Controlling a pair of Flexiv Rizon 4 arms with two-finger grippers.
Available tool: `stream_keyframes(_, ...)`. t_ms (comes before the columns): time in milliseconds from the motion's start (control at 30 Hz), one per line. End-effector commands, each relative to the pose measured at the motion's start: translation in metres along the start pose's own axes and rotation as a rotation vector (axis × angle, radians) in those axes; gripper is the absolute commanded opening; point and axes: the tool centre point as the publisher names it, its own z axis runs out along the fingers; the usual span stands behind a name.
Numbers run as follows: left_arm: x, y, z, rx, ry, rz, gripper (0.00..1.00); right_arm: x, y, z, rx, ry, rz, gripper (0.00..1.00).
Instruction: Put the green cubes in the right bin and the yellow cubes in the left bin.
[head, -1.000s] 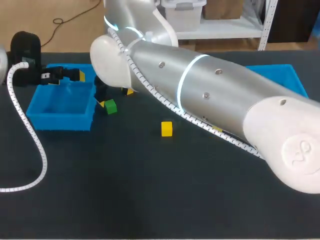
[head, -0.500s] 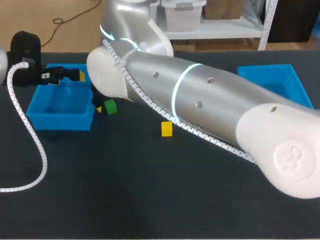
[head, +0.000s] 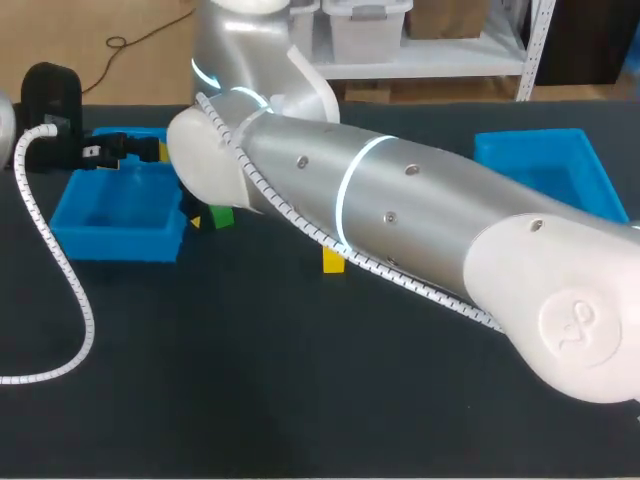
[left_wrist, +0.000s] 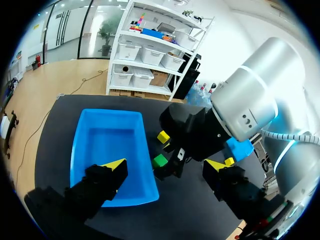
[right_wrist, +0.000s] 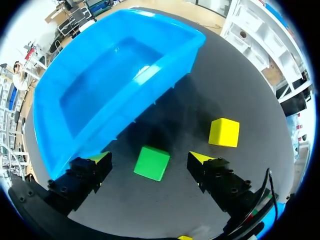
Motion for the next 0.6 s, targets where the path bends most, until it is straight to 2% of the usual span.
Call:
stream_keyframes(33, 0.0012, 0.0014, 0.0002, 0.006, -0.005, 0.001, 1.00, -0.0101, 0.0003, 0.0035, 0.002, 0.158, 0.001, 1.00)
stream_keyframes(67, 0.0012, 0.0014, 0.0002, 0.006, -0.005, 0.001, 1.00, -0.0101, 0.0003, 0.0036, 0.003, 0.160, 0.001, 0.86)
stream_keyframes(100, 0.0012, 0.0014, 0.0002, 0.006, -0.005, 0.001, 1.00, -0.0098, 0.0000, 0.0038, 0.004, 0.161, 0.001, 0.61)
stream_keyframes(133, 0.0012, 0.0014, 0.0002, 0.006, -0.005, 0.001, 1.00, -0.0096, -0.0005, 0.0040, 0.003, 0.161, 0.002, 0.44)
stream_keyframes(267, 0.0012, 0.0014, 0.0002, 0.006, -0.005, 0.001, 1.00, -0.0088, -0.0018, 0.0045, 0.004, 0.164, 0.007, 0.22)
stream_keyframes(300, 0.0012, 0.0014, 0.0002, 0.006, -0.005, 0.001, 1.00, -0.0087, -0.0019, 0.0045, 0.005, 0.164, 0.009, 0.15)
stream_keyframes(333, 0.0012, 0.0014, 0.0002, 0.006, -0.005, 0.001, 1.00, -0.0085, -0.0021, 0.0046, 0.004, 0.164, 0.010, 0.00)
stream_keyframes(600, 0.0012, 0.0014, 0.0002, 0.006, -0.005, 0.001, 1.00, -0.0072, -0.0030, 0.0035, 0.004, 0.161, 0.011, 0.00)
